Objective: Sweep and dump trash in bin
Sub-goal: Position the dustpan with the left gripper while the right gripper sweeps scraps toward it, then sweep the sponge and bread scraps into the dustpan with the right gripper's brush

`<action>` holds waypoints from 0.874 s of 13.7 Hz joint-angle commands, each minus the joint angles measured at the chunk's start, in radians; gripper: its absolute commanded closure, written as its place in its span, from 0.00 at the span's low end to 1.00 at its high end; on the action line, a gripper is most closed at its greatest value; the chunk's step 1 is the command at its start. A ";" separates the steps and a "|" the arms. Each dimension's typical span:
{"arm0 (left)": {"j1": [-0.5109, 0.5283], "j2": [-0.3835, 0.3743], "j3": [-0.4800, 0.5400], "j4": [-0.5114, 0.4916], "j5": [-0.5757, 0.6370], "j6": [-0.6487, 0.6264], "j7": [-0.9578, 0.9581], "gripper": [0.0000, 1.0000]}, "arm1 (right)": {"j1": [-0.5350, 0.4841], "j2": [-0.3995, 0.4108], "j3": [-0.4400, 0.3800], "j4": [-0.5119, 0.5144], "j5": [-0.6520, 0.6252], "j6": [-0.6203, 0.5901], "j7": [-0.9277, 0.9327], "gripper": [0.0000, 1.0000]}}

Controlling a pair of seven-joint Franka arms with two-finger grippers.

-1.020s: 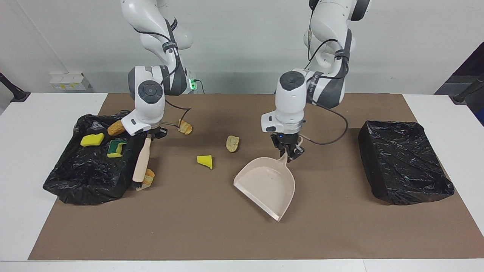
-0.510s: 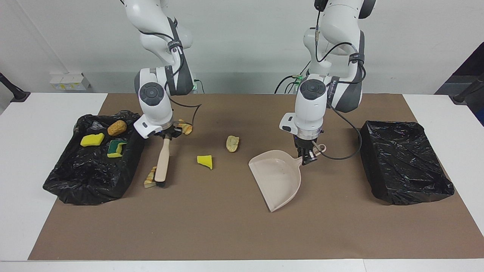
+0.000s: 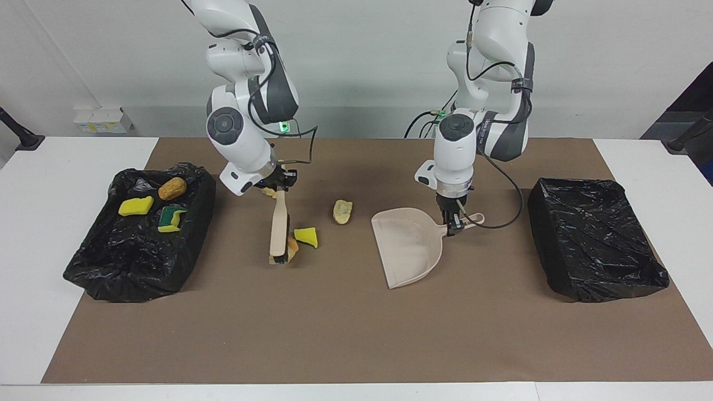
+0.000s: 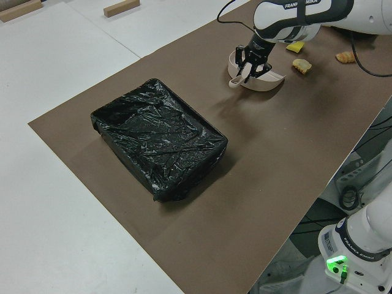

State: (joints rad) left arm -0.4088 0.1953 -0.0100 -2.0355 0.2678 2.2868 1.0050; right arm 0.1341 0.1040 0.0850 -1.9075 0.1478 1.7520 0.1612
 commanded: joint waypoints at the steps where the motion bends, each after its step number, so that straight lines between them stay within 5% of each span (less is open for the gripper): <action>1: 0.056 -0.037 -0.002 -0.052 0.028 0.025 0.142 1.00 | -0.025 0.000 0.004 0.018 -0.098 -0.003 -0.072 1.00; 8: 0.013 -0.086 -0.002 -0.140 0.027 0.026 0.199 1.00 | -0.096 -0.014 0.004 -0.166 -0.198 0.216 -0.126 1.00; 12: -0.039 -0.112 -0.002 -0.175 0.028 0.031 0.165 1.00 | -0.009 0.014 0.007 -0.238 -0.198 0.297 0.036 1.00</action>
State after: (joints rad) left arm -0.4123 0.1118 -0.0188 -2.1478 0.2793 2.3057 1.1841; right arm 0.0878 0.1166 0.0841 -2.1091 -0.0292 2.0090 0.1068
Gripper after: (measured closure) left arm 0.678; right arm 0.744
